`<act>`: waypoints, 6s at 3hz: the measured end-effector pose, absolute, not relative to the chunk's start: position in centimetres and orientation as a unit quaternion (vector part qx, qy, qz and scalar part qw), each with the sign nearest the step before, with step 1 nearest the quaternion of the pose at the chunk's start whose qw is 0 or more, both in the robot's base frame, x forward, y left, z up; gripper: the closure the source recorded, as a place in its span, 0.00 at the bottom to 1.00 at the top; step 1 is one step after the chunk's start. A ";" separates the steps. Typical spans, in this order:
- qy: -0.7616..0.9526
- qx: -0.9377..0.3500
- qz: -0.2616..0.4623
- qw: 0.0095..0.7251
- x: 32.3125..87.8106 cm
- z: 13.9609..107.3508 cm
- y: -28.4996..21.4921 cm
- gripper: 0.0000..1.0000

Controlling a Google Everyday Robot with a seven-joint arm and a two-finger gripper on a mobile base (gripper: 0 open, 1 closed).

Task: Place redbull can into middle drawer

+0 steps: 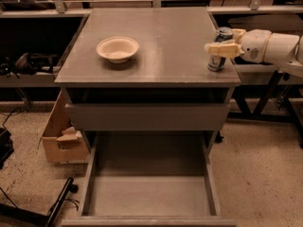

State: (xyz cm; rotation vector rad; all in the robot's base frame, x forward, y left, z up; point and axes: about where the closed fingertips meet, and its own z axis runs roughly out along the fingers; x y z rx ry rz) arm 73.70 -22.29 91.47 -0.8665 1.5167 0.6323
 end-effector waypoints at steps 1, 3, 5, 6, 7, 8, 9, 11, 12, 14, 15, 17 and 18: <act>0.654 -0.374 0.280 0.595 73.6 91.6 -21.7 0.72; 0.667 -0.396 0.227 0.588 68.0 97.3 -19.3 1.00; 0.658 -0.414 0.192 0.599 60.6 99.0 -12.6 1.00; 0.635 -0.436 0.208 0.603 59.7 94.0 -9.3 1.00; 0.613 -0.474 0.223 0.592 59.6 87.6 -7.7 1.00; 0.600 -0.501 0.235 0.578 58.4 83.7 -7.1 1.00; 0.600 -0.501 0.235 0.578 58.4 83.7 -7.1 1.00; 0.619 -0.431 0.291 0.588 55.7 73.1 -8.0 1.00; 0.603 -0.437 0.313 0.590 54.0 66.1 -8.7 1.00; 0.571 -0.458 0.368 0.574 53.4 53.4 -9.8 1.00; 0.577 -0.465 0.389 0.547 53.8 49.3 -9.4 1.00; 0.578 -0.466 0.391 0.544 53.9 49.0 -9.3 0.59; 0.578 -0.466 0.391 0.544 53.9 49.0 -9.3 0.34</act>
Offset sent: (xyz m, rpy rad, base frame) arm -0.0523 0.0098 0.0499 -0.0792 -0.0165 -0.0347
